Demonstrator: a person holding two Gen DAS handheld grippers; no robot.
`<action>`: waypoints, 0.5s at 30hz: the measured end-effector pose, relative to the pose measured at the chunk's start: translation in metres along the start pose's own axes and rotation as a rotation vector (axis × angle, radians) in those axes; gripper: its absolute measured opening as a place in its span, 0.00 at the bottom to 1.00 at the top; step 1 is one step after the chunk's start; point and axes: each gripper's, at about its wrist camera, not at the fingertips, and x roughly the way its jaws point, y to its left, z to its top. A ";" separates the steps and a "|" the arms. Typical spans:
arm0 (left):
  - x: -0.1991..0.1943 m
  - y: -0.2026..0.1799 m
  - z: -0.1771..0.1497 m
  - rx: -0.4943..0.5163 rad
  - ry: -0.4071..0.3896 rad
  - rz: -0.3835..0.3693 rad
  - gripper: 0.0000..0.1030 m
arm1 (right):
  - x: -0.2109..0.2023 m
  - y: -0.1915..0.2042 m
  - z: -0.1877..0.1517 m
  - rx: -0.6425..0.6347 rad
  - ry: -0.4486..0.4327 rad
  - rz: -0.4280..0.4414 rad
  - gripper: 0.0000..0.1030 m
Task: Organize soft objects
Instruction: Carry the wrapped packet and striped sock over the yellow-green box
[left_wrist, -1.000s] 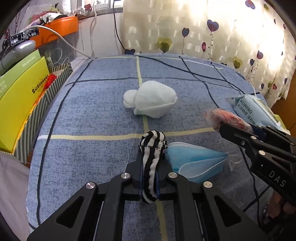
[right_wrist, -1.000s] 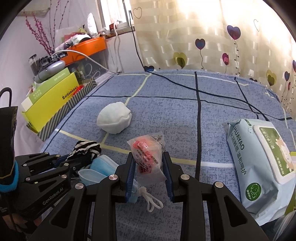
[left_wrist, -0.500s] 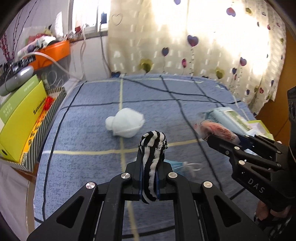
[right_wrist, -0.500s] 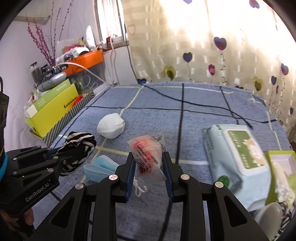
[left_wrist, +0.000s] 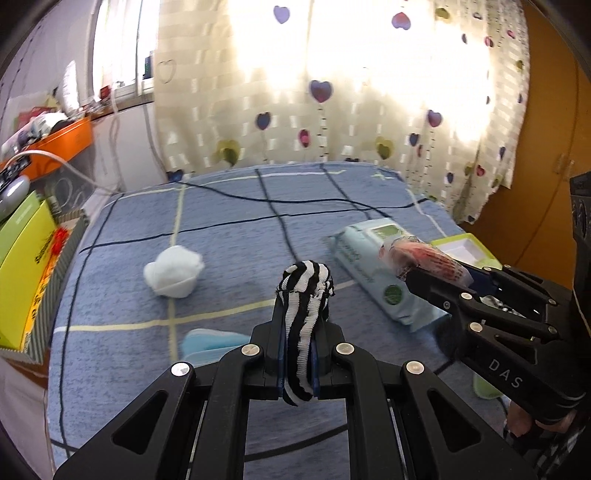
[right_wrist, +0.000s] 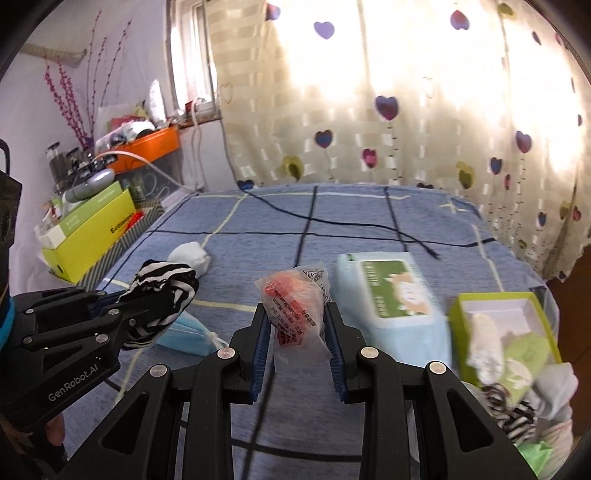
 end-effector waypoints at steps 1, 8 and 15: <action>0.001 -0.006 0.001 0.008 0.000 -0.009 0.10 | -0.005 -0.005 -0.001 0.005 -0.006 -0.009 0.27; 0.008 -0.047 0.009 0.045 0.006 -0.097 0.10 | -0.031 -0.044 -0.012 0.042 -0.016 -0.093 0.27; 0.019 -0.083 0.015 0.090 0.027 -0.155 0.10 | -0.049 -0.083 -0.024 0.098 -0.018 -0.160 0.27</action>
